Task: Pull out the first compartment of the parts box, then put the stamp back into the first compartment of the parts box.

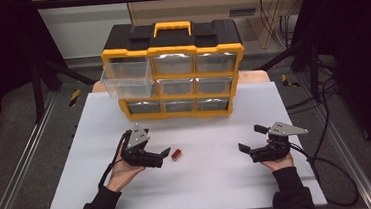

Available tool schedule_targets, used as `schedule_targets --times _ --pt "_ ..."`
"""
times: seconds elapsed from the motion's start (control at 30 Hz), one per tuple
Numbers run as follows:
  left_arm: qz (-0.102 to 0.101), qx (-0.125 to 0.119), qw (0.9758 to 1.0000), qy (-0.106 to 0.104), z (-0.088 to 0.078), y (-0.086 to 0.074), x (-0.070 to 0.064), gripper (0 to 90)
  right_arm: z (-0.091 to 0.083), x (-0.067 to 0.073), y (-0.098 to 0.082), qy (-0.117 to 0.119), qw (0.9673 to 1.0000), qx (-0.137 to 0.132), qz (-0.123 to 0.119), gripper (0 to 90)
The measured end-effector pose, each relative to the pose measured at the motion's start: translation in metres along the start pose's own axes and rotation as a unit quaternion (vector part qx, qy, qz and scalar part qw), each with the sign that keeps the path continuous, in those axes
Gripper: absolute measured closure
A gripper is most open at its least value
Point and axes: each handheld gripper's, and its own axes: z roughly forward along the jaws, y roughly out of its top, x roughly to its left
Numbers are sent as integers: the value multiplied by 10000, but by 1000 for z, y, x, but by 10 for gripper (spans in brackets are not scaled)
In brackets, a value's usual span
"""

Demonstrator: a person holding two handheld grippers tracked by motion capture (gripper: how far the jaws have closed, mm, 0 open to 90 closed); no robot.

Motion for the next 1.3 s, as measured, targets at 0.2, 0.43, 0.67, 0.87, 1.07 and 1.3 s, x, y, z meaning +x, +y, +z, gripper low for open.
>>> schedule_targets --times 0.2,0.43,0.67,0.87,1.07,1.3 --pt "0 112 9999 -66 6 -2 -3 16 0 0 0 -2 10000 8 0 4" --pt "-3 178 9998 -69 11 -3 -8 16 0 0 0 1 10000 8 -2 3" --pt "-57 237 9996 -128 15 -4 -11 14 0 0 0 -4 10000 8 8 4" --pt "-81 282 9994 -178 19 -6 -13 13 0 0 0 5 10000 12 5 3" --pt "-108 366 9990 -225 24 -8 -15 13 0 0 0 0 10000 20 3 3" --pt "-137 468 9985 -250 30 -11 -17 13 0 0 0 9 10000 15 -1 2"
